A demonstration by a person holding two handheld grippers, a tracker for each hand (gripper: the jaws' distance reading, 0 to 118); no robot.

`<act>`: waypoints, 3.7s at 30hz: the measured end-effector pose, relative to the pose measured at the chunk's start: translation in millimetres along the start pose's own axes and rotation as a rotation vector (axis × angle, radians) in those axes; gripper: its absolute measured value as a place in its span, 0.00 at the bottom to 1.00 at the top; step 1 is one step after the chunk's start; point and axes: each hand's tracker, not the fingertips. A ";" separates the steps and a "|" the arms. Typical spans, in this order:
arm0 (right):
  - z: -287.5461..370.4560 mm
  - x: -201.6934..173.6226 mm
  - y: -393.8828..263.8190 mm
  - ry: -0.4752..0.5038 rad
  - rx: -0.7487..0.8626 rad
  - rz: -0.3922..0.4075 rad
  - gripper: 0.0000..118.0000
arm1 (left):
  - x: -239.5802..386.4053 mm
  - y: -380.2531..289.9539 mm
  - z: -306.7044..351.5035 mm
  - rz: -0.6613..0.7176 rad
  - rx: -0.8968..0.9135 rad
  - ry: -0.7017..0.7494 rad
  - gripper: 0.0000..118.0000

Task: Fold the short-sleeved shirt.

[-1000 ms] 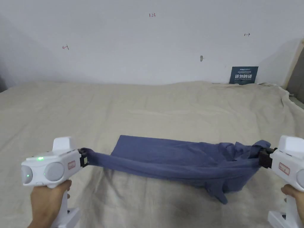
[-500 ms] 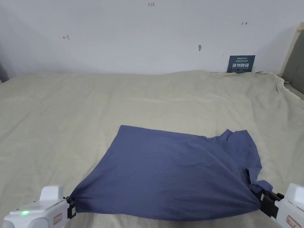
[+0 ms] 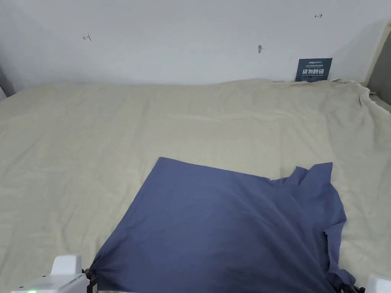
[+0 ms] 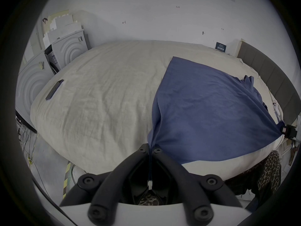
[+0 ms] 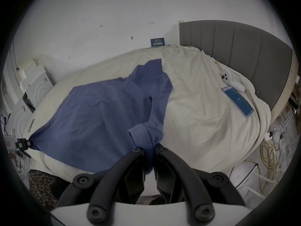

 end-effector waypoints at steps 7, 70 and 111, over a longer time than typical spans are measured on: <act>-33.1 0.5 -3.9 -0.057 -0.107 0.044 0.07 | 9.5 -4.3 -43.9 0.041 -0.128 0.029 0.00; -49.2 -19.0 191.3 -0.163 0.400 0.089 0.00 | 124.0 347.8 -250.7 -0.203 0.038 -0.156 0.61; -264.6 33.8 239.3 -0.144 -0.255 0.077 0.53 | 116.8 324.8 -154.0 -0.201 0.070 -0.270 0.00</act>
